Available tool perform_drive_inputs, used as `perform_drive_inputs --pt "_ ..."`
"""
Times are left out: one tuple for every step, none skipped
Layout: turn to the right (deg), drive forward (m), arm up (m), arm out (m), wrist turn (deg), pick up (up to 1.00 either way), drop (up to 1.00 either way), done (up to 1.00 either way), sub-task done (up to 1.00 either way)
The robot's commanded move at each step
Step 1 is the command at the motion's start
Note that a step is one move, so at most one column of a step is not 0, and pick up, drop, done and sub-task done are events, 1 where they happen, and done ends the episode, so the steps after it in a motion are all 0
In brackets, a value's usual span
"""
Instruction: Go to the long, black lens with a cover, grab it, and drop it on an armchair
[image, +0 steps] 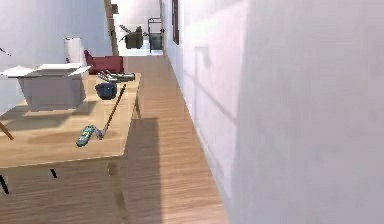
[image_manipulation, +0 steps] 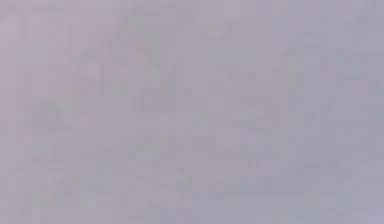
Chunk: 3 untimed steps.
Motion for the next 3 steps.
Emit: perform_drive_inputs --pt "0.0 0.65 0.00 0.00 0.0 0.00 0.00 0.00 0.00" --pt "-6.0 0.00 0.00 0.00 0.0 0.00 0.00 0.00 0.00" --pt "0.0 1.00 0.00 0.00 0.0 0.00 0.00 0.00 0.00"
